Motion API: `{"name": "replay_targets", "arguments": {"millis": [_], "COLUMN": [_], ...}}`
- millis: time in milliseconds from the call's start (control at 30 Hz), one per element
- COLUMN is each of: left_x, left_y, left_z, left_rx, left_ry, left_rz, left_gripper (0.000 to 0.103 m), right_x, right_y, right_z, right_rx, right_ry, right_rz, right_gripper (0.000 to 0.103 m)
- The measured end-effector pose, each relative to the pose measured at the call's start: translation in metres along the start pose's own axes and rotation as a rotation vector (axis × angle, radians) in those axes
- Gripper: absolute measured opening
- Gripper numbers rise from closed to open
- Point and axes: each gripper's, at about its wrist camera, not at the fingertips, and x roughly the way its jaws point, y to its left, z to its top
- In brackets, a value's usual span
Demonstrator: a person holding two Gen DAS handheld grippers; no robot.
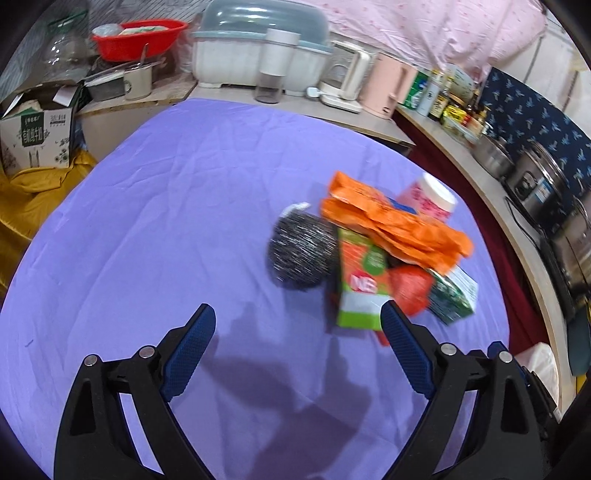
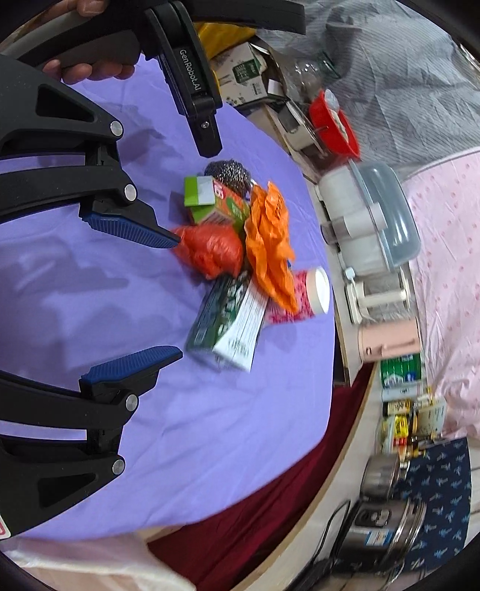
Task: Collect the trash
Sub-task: 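Grasp the steel scrubber with the left tool while the right tool grasps the red plastic bag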
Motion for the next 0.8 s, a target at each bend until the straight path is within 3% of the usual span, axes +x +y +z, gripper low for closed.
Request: {"name": "replay_targets", "arguments": {"millis": [567, 633, 800], "left_x": [0.050, 0.055, 0.067], "left_y": [0.012, 0.010, 0.009], "left_z": [0.039, 0.040, 0.042], "left_rx": [-0.029, -0.024, -0.018], "left_ry": [0.026, 0.032, 0.068], "left_rz": [-0.045, -0.049, -0.085], "left_gripper": [0.085, 0.083, 0.063], "right_x": [0.080, 0.083, 0.084], "right_y": [0.023, 0.024, 0.025], "right_z": [0.021, 0.021, 0.021], "right_rx": [0.009, 0.008, 0.003], "right_ry": [0.061, 0.065, 0.064], "right_rz": [0.053, 0.062, 0.075], "right_gripper": [0.054, 0.047, 0.037]}}
